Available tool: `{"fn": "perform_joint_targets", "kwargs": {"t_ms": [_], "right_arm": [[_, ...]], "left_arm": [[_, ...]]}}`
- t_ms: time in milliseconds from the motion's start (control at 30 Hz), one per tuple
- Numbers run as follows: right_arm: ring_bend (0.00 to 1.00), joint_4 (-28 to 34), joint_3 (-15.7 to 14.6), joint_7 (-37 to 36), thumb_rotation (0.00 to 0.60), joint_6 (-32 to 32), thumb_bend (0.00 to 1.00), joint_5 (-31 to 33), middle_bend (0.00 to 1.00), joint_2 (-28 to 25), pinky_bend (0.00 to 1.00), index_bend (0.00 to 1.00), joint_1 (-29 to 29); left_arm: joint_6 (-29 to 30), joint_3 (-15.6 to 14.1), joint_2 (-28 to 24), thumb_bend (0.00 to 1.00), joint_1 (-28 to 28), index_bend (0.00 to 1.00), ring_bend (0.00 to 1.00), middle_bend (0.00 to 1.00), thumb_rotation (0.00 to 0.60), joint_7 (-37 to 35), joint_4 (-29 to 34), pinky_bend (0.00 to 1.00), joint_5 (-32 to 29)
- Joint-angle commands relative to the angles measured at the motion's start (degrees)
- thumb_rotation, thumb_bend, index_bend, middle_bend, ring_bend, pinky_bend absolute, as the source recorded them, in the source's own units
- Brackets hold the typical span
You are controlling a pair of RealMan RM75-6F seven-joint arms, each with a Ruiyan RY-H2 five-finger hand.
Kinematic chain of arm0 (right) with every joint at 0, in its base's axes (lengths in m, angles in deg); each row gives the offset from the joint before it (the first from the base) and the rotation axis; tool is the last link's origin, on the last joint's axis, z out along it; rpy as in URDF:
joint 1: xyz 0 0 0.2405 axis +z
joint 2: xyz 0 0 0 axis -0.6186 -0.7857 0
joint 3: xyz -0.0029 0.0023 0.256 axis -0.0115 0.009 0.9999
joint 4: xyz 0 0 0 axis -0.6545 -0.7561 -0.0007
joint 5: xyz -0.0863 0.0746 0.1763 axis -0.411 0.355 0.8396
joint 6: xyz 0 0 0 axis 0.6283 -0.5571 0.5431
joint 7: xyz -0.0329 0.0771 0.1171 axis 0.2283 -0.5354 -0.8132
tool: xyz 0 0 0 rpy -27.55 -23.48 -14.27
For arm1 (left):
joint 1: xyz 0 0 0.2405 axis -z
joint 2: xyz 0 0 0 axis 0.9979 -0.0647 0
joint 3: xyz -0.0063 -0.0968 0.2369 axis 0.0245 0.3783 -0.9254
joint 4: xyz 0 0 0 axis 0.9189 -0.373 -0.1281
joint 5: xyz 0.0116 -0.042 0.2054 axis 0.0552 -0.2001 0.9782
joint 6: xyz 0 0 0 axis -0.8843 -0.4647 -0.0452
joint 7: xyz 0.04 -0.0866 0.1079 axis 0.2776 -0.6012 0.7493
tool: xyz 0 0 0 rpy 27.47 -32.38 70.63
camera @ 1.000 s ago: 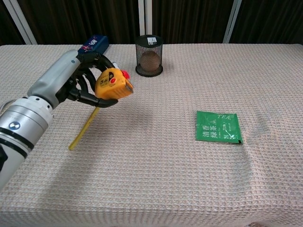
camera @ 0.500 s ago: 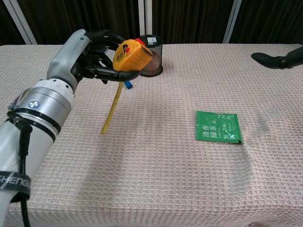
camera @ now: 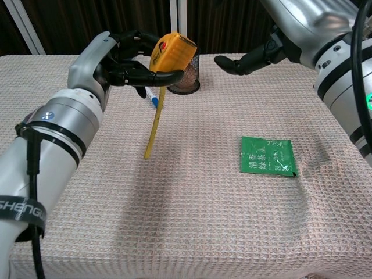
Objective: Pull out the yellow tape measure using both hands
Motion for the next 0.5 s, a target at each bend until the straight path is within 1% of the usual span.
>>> {"fn": "perform_joint_targets", "kwargs": {"t_ms": [33,133,500], "right_arm": [[0.0,-2.0,0.5,-1.1,0.6,-1.3,0.22,-0.7,0.05,1.9,0.0,0.36,1.1],[0.0,-3.5,0.6,-2.2,0.6,-1.8,0.22,-1.2,0.08,2.8,0.0,0.4,1.9],[0.0,-7.7,1.4,-4.0,0.6,-2.4,0.23,-0.6,0.09,6.1,0.0,0.45,4.5]], "left_arm": [[-0.1,0.1,-0.1,0.33,0.1,0.69,0.61,0.69,0.6,0.2,0.4,0.68,-0.3],[-0.2,0.1,0.1,0.34,0.2,0.69,0.61,0.69,0.6,0.4,0.2,0.68,-0.5],[-0.1,1.0,1.2,0.35,0.7,0.69,0.61,0.69,0.6,0.1,0.2,0.68,-1.6]]}}
